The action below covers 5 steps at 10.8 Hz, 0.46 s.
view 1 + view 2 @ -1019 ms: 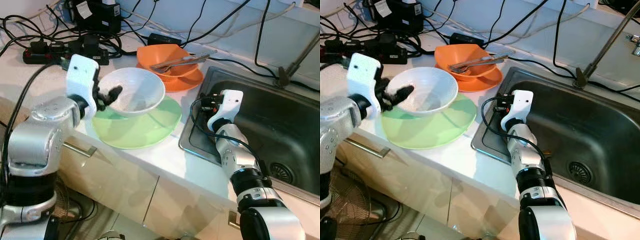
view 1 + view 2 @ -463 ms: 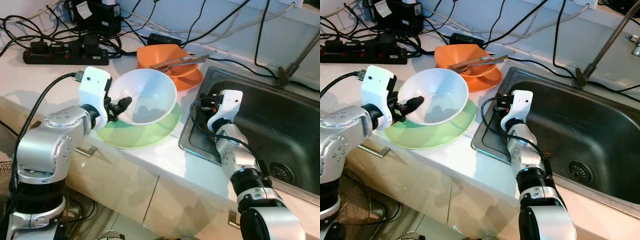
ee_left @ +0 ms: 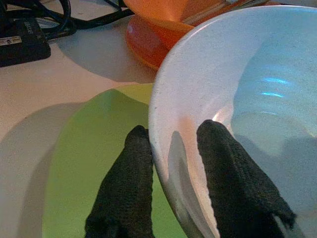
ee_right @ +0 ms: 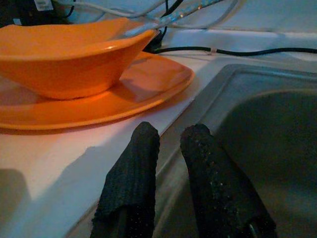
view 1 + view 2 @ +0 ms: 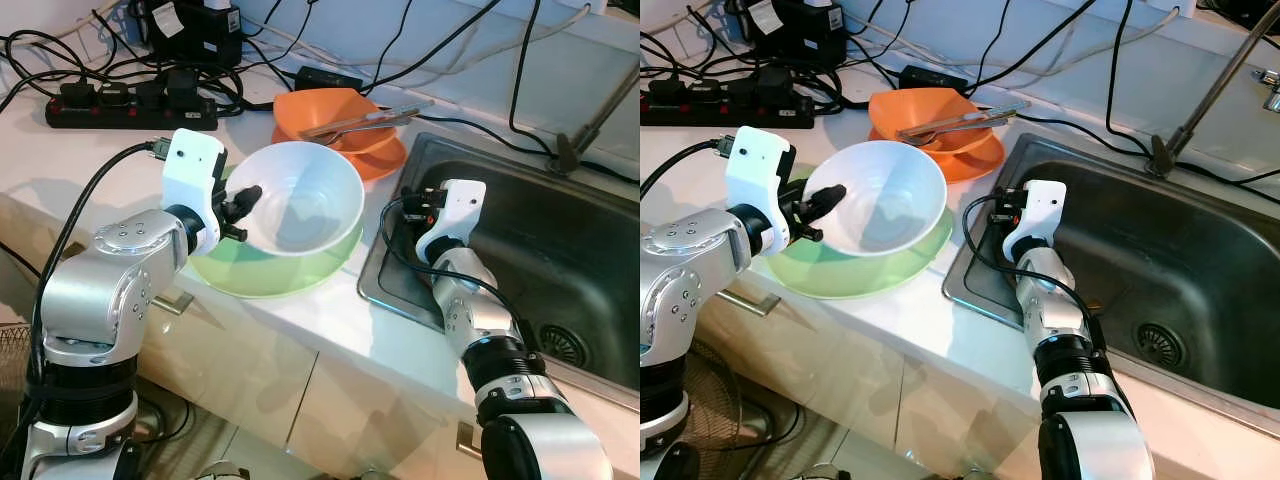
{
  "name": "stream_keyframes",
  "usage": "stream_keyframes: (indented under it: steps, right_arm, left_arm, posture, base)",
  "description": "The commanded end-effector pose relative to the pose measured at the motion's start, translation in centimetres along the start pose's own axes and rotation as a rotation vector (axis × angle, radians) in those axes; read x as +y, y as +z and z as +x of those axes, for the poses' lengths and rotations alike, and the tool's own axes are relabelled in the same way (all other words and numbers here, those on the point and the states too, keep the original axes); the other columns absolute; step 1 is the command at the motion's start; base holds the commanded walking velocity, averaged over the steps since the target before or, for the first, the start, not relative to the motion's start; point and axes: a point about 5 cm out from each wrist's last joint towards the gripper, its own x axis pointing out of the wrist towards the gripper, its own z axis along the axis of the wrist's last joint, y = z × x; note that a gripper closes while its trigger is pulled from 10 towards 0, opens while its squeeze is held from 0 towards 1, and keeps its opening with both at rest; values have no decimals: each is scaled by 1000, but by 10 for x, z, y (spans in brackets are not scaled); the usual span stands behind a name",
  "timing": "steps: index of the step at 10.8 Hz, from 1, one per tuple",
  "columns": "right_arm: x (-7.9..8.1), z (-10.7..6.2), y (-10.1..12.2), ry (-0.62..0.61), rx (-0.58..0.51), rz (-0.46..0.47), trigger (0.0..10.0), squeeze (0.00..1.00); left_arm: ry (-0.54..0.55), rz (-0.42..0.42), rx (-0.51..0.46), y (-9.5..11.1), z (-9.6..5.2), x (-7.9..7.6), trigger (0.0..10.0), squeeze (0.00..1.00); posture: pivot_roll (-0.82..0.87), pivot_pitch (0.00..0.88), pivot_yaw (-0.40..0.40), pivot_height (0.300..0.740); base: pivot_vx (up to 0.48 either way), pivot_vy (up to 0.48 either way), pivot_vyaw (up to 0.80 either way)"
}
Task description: Kitchen organization
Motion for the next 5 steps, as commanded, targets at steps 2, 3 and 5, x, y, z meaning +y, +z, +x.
stream_keyframes:
  steps: [2, 3, 5]
  right_arm:
    - [-4, 0, 0, -12, 14, -15, 10000, 0]
    - [-4, 0, 0, -14, 16, -17, 10000, 0]
    - [-4, 0, 0, -20, 18, -18, 10000, 0]
  left_arm:
    - [-8, 1, -6, 3, 2, -5, 0, 0]
    - [-7, -3, -8, 3, 3, -5, 0, 0]
    - [-5, -19, -18, 4, 4, -5, 0, 0]
  posture:
    - [73, 55, -138, 740]
    - [72, 55, -138, 740]
    - [72, 55, -137, 740]
  base:
    - [0, 0, 0]
    - [0, 0, 0]
    - [0, 0, 0]
